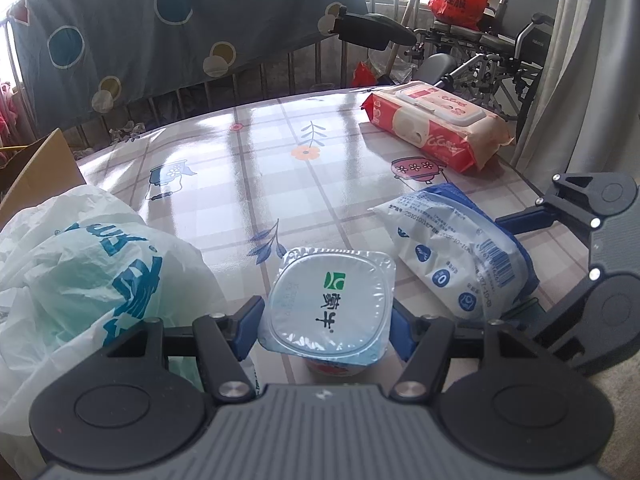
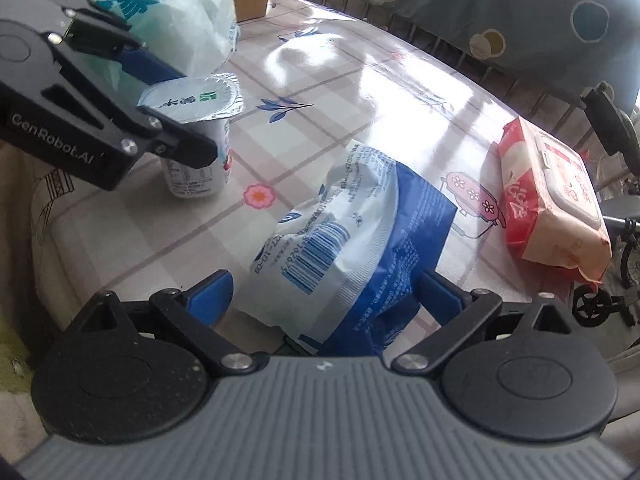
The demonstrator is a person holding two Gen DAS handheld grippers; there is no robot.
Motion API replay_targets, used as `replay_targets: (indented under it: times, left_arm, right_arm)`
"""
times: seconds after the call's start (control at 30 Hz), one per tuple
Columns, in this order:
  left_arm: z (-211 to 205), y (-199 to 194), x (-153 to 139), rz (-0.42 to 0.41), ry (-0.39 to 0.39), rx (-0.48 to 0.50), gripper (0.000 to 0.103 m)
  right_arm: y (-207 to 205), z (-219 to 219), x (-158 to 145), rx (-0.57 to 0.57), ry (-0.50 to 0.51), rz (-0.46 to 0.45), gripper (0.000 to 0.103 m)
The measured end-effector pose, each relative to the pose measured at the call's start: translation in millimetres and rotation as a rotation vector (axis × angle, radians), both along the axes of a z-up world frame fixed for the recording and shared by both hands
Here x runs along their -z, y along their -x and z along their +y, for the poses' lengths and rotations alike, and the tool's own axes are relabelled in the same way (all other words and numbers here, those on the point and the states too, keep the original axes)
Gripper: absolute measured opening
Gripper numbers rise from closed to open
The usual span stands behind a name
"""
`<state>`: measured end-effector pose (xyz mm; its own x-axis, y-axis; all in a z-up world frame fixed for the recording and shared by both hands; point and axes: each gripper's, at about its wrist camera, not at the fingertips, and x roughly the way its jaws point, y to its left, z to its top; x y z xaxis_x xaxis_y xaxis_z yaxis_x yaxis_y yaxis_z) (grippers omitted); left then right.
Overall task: Organize soft objects
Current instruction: 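Bring the wipes pack in the right tool beside the yogurt cup in the left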
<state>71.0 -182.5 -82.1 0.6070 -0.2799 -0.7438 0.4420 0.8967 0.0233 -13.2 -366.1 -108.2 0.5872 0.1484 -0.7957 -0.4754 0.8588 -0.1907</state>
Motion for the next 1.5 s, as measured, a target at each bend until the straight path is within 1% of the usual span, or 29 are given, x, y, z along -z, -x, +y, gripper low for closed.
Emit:
replay_targets:
  times: [0.03,0.07,0.1,0.13,0.2,0.3,0.37,0.4,0.43,0.47,0.57,0.6,0.67,0.77,0.8,0.87,0.93,0.97,1.07,1.17,1.27,1.33,1.37,1.43,1.5]
  left_arm:
    - [0,0,0,0.0,0.001,0.001,0.065]
    - [1,0,0,0.0,0.002,0.001,0.065]
    - [1,0,0,0.001,0.003,0.001,0.065]
    - [1,0,0,0.001,0.005,0.001,0.065]
    - [2,1,0,0.0,0.004,0.002,0.065]
    - [2,1,0,0.0,0.004,0.004,0.065]
    - [1,1,0,0.0,0.003,0.005,0.065]
    - [1,2,0,0.001,0.003,0.004,0.065]
    - [1,2,0,0.001,0.003,0.004,0.065]
    - [1,2,0,0.001,0.002,0.004,0.065]
    - [1,2,0,0.001,0.003,0.005,0.065]
    - [1,3,0,0.001,0.002,0.005,0.065]
    - [2,2,0,0.003,0.003,0.004,0.065]
    - [2,2,-1,0.004,0.001,0.003,0.065]
    - [2,2,-1,0.004,0.001,0.004,0.065]
    - [2,2,-1,0.003,0.001,0.003,0.065]
    - [2,2,-1,0.004,0.0,0.002,0.065]
    - [2,2,-1,0.003,-0.001,0.002,0.065]
    - [1,2,-1,-0.011,-0.018,-0.002,0.065]
    - [2,0,-1,-0.003,-0.014,-0.001,0.065]
    - [3,0,-1,-0.002,-0.014,0.0,0.065]
    - [3,0,0,-0.005,-0.017,0.0,0.065]
    - [3,0,-1,-0.004,-0.016,0.0,0.065]
    - [3,0,-1,-0.004,-0.016,0.001,0.065]
    - [3,0,-1,-0.002,-0.013,0.001,0.065]
  right_arm:
    - [0,-6,-2,0.029,-0.023,-0.005,0.088]
    - [-1,-12,-5,0.057,-0.07,-0.001,0.085]
    - [-2,-20,-8,0.088,-0.13,0.008,0.084]
    - [-7,-26,-6,0.125,-0.214,0.026,0.082]
    - [-13,-52,-8,0.202,-0.431,0.088,0.081]
    - [-20,-102,1,0.293,-0.9,0.242,0.079]
    - [-21,-125,19,0.33,-1.181,0.365,0.08]
    - [-20,-132,29,0.359,-1.275,0.42,0.08]
    - [-19,-138,37,0.393,-1.334,0.468,0.081]
    - [-17,-144,43,0.427,-1.359,0.488,0.082]
    - [-6,-161,46,0.552,-1.286,0.46,0.083]
    - [-3,-167,47,0.576,-1.275,0.451,0.083]
    - [5,-176,48,0.609,-1.256,0.421,0.082]
    - [14,-183,39,0.637,-1.175,0.338,0.084]
    - [13,-181,35,0.624,-1.147,0.309,0.084]
    - [14,-173,20,0.571,-1.089,0.256,0.087]
    - [6,-154,-1,0.477,-1.006,0.194,0.091]
    - [4,-141,-10,0.424,-0.954,0.165,0.093]
    - [3,-95,-29,0.261,-0.76,0.095,0.094]
    - [6,-57,-36,0.097,-0.561,0.045,0.094]
    - [16,-35,-35,-0.021,-0.416,0.019,0.094]
    - [19,-28,-31,-0.047,-0.346,0.017,0.094]
    - [18,-25,-30,-0.047,-0.327,0.021,0.094]
    - [14,-22,-29,-0.029,-0.33,0.042,0.094]
    - [4,-26,-24,0.011,-0.357,0.069,0.095]
